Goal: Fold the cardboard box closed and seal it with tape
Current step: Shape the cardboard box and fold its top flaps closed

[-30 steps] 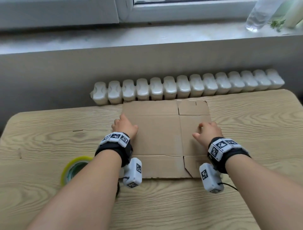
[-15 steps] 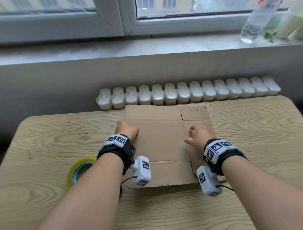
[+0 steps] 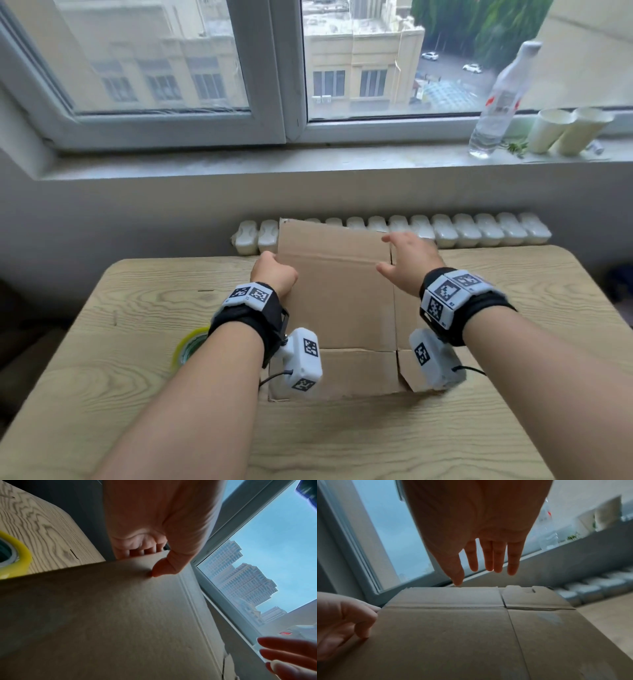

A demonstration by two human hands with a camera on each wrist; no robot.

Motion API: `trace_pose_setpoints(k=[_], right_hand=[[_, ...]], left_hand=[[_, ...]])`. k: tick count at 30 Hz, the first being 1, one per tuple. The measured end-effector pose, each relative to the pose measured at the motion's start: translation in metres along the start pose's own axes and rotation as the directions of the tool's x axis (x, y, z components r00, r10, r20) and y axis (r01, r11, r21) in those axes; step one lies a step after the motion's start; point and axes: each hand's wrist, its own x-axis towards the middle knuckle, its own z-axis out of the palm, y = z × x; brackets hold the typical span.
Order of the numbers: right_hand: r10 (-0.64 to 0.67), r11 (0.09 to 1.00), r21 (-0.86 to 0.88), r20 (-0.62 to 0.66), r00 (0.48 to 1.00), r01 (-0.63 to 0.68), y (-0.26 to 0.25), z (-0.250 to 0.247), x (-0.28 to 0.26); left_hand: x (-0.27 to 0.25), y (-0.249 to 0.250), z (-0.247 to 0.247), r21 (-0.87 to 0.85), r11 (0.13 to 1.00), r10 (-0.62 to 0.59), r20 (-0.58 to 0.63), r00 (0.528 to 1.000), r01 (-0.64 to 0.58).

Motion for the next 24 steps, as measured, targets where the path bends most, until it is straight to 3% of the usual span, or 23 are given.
trace_pose_setpoints(k=[4,7,10,15,19,24], right_hand=[[-0.086,0.996,-0.026,-0.080,0.993,0.084,-0.003,-0.031,-0.020],[-0.134,0.984,-0.138,-0.150,0.980,0.113,-0.001,-0.046,-0.036],[-0.125,0.969,-0.226,-0.120,0.985,0.096,0.001,-0.055,-0.051],[-0.116,0.981,-0.163,-0.082,0.990,0.101,-0.002,-0.066,-0.074],[-0.144,0.984,-0.119,-0.115,0.983,0.130,-0.011,-0.075,-0.086],[-0.178,0.978,-0.118,-0.063,0.982,0.170,-0.015,-0.064,-0.101]], left_hand=[[-0.026,0.008,-0.009,-0.017,0.996,0.087,-0.047,0.995,-0.088],[-0.042,0.010,-0.015,-0.038,0.992,0.112,-0.111,0.988,-0.117],[-0.056,0.013,-0.019,-0.028,0.993,0.106,-0.148,0.983,-0.111],[-0.077,0.025,-0.016,-0.050,0.995,0.074,-0.116,0.990,-0.081],[-0.091,0.044,-0.017,-0.102,0.987,0.114,-0.114,0.987,-0.126],[-0.108,0.058,-0.012,-0.348,0.935,0.049,-0.060,0.997,-0.067]])
